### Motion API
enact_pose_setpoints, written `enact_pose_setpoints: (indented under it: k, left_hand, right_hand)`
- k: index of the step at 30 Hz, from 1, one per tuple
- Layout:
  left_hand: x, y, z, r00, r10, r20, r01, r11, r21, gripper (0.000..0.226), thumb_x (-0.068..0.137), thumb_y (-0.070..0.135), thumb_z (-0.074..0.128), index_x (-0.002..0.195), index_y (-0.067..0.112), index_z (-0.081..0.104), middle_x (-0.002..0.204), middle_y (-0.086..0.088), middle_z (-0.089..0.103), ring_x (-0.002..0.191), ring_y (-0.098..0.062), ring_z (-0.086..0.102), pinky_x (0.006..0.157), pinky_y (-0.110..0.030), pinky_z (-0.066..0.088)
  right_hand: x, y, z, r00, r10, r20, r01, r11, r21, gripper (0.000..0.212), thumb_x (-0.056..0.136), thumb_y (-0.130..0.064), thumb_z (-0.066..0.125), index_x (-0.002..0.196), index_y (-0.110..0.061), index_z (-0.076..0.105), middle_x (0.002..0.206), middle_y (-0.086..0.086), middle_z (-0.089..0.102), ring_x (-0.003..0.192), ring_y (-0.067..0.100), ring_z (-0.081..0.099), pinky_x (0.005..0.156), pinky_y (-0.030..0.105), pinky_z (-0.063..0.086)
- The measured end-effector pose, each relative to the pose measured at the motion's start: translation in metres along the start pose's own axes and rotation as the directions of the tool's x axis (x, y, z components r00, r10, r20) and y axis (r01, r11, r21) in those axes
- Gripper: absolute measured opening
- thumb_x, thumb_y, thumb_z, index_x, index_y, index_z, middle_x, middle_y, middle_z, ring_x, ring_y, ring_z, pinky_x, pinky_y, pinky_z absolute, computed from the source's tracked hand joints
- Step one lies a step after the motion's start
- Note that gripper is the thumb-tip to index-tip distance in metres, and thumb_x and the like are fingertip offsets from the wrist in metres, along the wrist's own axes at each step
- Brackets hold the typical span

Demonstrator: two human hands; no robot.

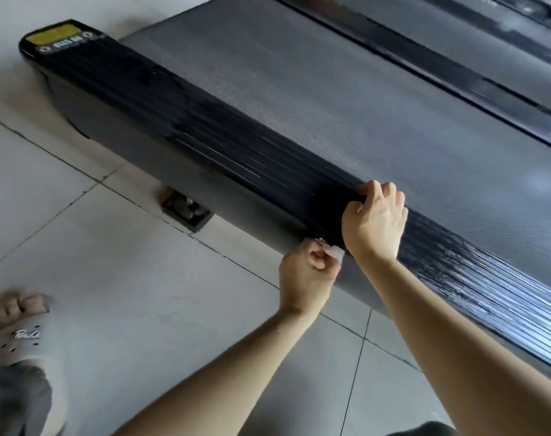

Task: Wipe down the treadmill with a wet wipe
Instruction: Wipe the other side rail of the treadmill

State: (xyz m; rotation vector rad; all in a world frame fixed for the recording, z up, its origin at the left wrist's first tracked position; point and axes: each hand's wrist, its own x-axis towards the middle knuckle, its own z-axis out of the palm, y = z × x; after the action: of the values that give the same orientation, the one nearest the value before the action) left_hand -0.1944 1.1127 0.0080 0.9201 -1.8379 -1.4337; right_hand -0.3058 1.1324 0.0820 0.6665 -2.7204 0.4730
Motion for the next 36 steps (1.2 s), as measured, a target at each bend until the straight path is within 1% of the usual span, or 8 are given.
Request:
enact_pose_setpoints:
  k: [5,8,12,16,20,26,30,36]
  left_hand:
    - [0.086,-0.037,-0.060,0.904,-0.162,-0.395,0.136,0.986,-0.091,0.019,0.085,0.034,0.062,0.077,0.017,0.058,0.065,-0.001,0.070,0.063,-0.026,0.067,0.063,-0.040,0.055]
    - [0.127,-0.057,-0.099,0.822,-0.307,-0.480,0.219,0.948,-0.231,0.010,0.085,0.031,0.064,0.085,0.021,0.061,0.079,0.003,0.071,0.073,-0.028,0.072,0.071,-0.036,0.060]
    - [0.095,-0.056,-0.070,0.857,-0.336,-0.390,0.260,0.936,-0.237,0.012,0.076,0.028,0.065,0.086,0.022,0.061,0.081,0.000,0.073,0.076,-0.026,0.073,0.077,-0.043,0.059]
    - [0.012,-0.042,0.006,0.926,-0.369,-0.081,0.357,0.924,-0.136,0.012,0.077,0.026,0.062,0.074,0.015,0.062,0.068,0.000,0.070,0.067,-0.023,0.068,0.067,-0.039,0.056]
    - [-0.018,-0.009,0.027,0.852,-0.499,0.162,0.523,0.826,-0.210,0.018,0.077,0.018,0.060,0.060,0.015,0.066,0.063,0.002,0.072,0.057,-0.015,0.061,0.061,-0.026,0.047]
    - [0.047,-0.033,-0.037,0.818,-0.567,-0.092,0.490,0.772,-0.405,0.016,0.080,0.012,0.064,0.065,0.012,0.070,0.056,0.003,0.070,0.057,-0.014,0.071,0.072,-0.031,0.060]
    - [0.123,-0.069,-0.101,0.651,-0.702,-0.290,0.462,0.669,-0.582,0.029,0.084,-0.002,0.065,0.063,0.017,0.059,0.059,0.000,0.070,0.037,-0.006,0.058,0.075,-0.042,0.064]
    - [0.111,-0.081,-0.075,0.625,-0.757,-0.192,0.548,0.601,-0.582,0.024,0.093,0.012,0.063,0.071,0.020,0.057,0.059,0.011,0.070,0.042,-0.003,0.059,0.074,-0.029,0.058]
  right_hand:
    - [0.000,-0.003,0.001,1.000,0.012,0.000,-0.012,1.000,-0.019,0.027,0.086,-0.010,0.051,0.110,-0.011,0.064,0.108,0.014,0.058,0.106,0.036,0.048,0.092,0.045,0.038]
    - [0.000,-0.005,0.000,1.000,0.012,-0.009,-0.012,0.999,-0.032,0.027,0.085,-0.010,0.050,0.109,-0.010,0.063,0.109,0.014,0.058,0.106,0.037,0.048,0.092,0.045,0.037]
    - [0.001,-0.005,0.000,1.000,0.010,0.000,-0.010,0.999,-0.046,0.026,0.085,-0.011,0.050,0.108,-0.010,0.062,0.110,0.015,0.058,0.107,0.038,0.048,0.092,0.046,0.037]
    - [0.001,-0.003,0.002,1.000,0.010,-0.009,-0.010,1.000,-0.026,0.027,0.084,-0.010,0.050,0.108,-0.011,0.063,0.109,0.015,0.058,0.107,0.038,0.048,0.092,0.045,0.037]
    - [0.001,0.000,0.000,1.000,0.010,0.002,-0.011,1.000,0.016,0.028,0.083,-0.011,0.050,0.108,-0.010,0.064,0.109,0.015,0.058,0.107,0.037,0.048,0.092,0.045,0.037]
    - [0.000,-0.001,-0.001,1.000,0.017,-0.004,-0.017,1.000,0.022,0.028,0.085,-0.011,0.051,0.109,-0.011,0.064,0.111,0.013,0.058,0.108,0.035,0.048,0.093,0.042,0.035]
    - [0.000,-0.002,0.000,1.000,0.022,-0.009,-0.022,1.000,0.007,0.028,0.085,-0.010,0.050,0.108,-0.010,0.064,0.110,0.013,0.058,0.107,0.035,0.048,0.092,0.042,0.035]
    - [0.001,-0.001,0.001,1.000,0.018,-0.017,-0.019,1.000,-0.005,0.027,0.085,-0.011,0.050,0.107,-0.011,0.063,0.109,0.011,0.058,0.106,0.034,0.048,0.091,0.041,0.035]
